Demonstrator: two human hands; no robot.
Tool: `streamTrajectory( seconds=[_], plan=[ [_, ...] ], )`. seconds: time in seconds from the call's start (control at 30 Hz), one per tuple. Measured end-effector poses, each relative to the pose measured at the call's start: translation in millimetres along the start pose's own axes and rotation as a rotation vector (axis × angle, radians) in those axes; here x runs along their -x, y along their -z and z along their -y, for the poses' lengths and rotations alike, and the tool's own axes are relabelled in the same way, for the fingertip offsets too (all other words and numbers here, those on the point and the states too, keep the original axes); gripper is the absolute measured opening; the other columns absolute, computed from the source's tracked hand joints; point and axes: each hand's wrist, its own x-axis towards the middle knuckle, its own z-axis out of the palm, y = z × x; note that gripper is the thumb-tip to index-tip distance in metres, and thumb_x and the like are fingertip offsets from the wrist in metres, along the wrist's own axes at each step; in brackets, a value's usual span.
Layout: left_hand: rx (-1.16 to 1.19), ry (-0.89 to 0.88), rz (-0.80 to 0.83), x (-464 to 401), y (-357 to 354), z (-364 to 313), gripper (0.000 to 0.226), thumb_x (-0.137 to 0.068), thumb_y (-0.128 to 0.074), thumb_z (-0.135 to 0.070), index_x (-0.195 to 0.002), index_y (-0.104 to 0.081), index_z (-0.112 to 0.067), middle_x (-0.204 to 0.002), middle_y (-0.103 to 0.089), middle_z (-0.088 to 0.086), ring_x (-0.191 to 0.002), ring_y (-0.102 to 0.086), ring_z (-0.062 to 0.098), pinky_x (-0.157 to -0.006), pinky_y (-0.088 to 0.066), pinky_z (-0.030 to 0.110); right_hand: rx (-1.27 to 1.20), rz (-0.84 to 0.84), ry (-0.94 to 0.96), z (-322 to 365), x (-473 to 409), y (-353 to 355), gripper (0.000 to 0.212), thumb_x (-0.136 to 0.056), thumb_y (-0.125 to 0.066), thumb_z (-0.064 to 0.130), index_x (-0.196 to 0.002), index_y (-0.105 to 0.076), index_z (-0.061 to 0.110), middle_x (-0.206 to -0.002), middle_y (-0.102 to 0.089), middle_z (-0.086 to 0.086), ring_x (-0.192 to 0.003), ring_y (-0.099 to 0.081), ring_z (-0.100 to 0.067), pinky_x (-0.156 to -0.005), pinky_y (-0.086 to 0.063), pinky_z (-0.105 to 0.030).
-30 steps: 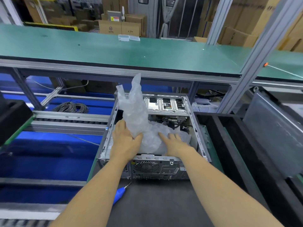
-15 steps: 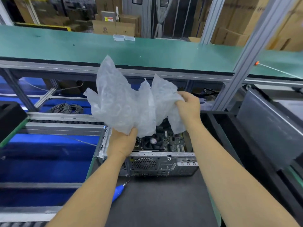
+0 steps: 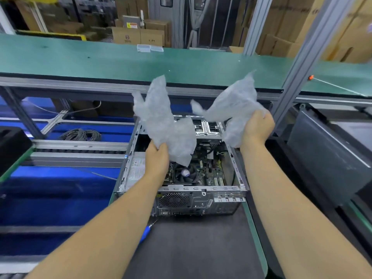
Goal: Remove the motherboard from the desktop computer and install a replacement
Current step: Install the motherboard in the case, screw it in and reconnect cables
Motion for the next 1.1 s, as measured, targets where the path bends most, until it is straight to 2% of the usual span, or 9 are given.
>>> streamTrajectory(
  seconds=[0.1, 0.2, 0.33, 0.43, 0.57, 0.7, 0.83, 0.97, 1.1],
  plan=[
    [0.108, 0.079, -0.02, 1, -12, -6, 0.029, -0.093, -0.043, -0.008, -0.103, -0.061, -0.029, -0.106, -0.07, -0.004, -0.105, -0.067, 0.022, -0.093, -0.056, 0.046, 0.102, 0.001, 0.059, 0, -14, 16, 0.04, -0.095, -0.035, 0.006, -0.121, -0.064, 0.016, -0.118, -0.066, 0.0, -0.107, -0.059, -0.019, -0.09, -0.052, -0.031],
    [0.129, 0.045, 0.094, 10, -34, -14, 0.033, -0.087, -0.055, -0.012, -0.097, -0.064, -0.042, -0.096, -0.074, -0.006, -0.096, -0.07, 0.019, -0.088, -0.058, 0.048, 0.449, 0.446, 0.249, -6, -9, 18, 0.043, -0.099, -0.041, 0.01, -0.137, -0.055, 0.023, -0.14, -0.056, 0.003, -0.125, -0.053, -0.018, -0.105, -0.044, -0.038],
    [0.335, 0.121, 0.202, 25, -65, -19, 0.061, -0.08, -0.065, 0.001, -0.135, -0.05, -0.021, -0.115, -0.071, 0.007, -0.105, -0.069, 0.026, -0.082, -0.057, 0.042, 0.651, 1.02, 0.166, -18, 14, 14, 0.047, -0.097, -0.058, 0.039, -0.141, -0.051, 0.022, -0.137, -0.052, 0.008, -0.12, -0.051, -0.013, -0.094, -0.039, -0.028],
    [0.513, 0.14, 0.287, 29, -66, -22, 0.075, -0.077, -0.08, -0.021, -0.144, -0.045, -0.021, -0.129, -0.067, 0.008, -0.117, -0.065, 0.025, -0.095, -0.054, 0.044, 0.733, 1.163, 0.047, -21, 21, 12, 0.067, -0.095, -0.034, 0.071, -0.135, -0.056, 0.022, -0.133, -0.055, 0.004, -0.123, -0.049, -0.018, -0.091, -0.033, -0.029],
    [0.405, 0.099, 0.119, 39, -62, -24, 0.076, -0.071, -0.086, -0.021, -0.138, -0.051, -0.017, -0.124, -0.069, 0.01, -0.112, -0.068, 0.027, -0.097, -0.054, 0.049, 0.674, 1.322, -0.05, -26, 23, 11, 0.061, -0.1, -0.033, 0.063, -0.142, -0.053, 0.025, -0.147, -0.052, 0.002, -0.135, -0.046, -0.017, -0.107, -0.034, -0.032],
    [0.366, 0.144, 0.004, 48, -46, -19, 0.045, -0.082, -0.078, -0.013, -0.124, -0.063, -0.019, -0.111, -0.075, 0.003, -0.105, -0.07, 0.023, -0.098, -0.054, 0.048, 0.521, 1.256, -0.035, -20, 25, 23, 0.04, -0.097, -0.052, 0.052, -0.104, -0.076, 0.021, -0.106, -0.074, 0.005, -0.101, -0.068, -0.02, -0.08, -0.054, -0.036],
    [0.412, 0.18, 0.034, 60, -25, -19, 0.043, -0.082, -0.066, 0.003, -0.122, -0.063, -0.013, -0.106, -0.075, 0.01, -0.098, -0.072, 0.03, -0.088, -0.058, 0.048, 0.493, 1.032, 0.186, -11, 39, 39, 0.041, -0.084, -0.072, 0.053, -0.081, -0.073, 0.011, -0.072, -0.073, 0.001, -0.064, -0.071, -0.016, -0.043, -0.041, -0.016],
    [0.409, 0.235, 0.204, 80, 11, -13, 0.033, -0.086, -0.056, 0.005, -0.112, -0.066, -0.011, -0.098, -0.073, 0.011, -0.087, -0.071, 0.029, -0.07, -0.059, 0.038, 0.551, 0.978, 0.222, 0, 73, 53, 0.055, -0.077, -0.075, 0.058, -0.073, -0.067, 0.003, -0.055, -0.067, -0.002, -0.046, -0.064, -0.014, -0.041, -0.041, -0.012],
    [0.308, 0.503, 0.564, 125, 75, 16, 0.025, -0.078, -0.059, -0.007, -0.1, -0.071, -0.01, -0.088, -0.073, 0.012, -0.077, -0.073, 0.027, -0.062, -0.058, 0.032, 0.459, 0.621, 0.308, -7, 110, 68, 0.062, -0.096, -0.051, 0.051, -0.052, -0.058, 0.009, -0.046, -0.058, 0.001, -0.047, -0.056, -0.017, -0.052, -0.048, -0.03]
  ],
)
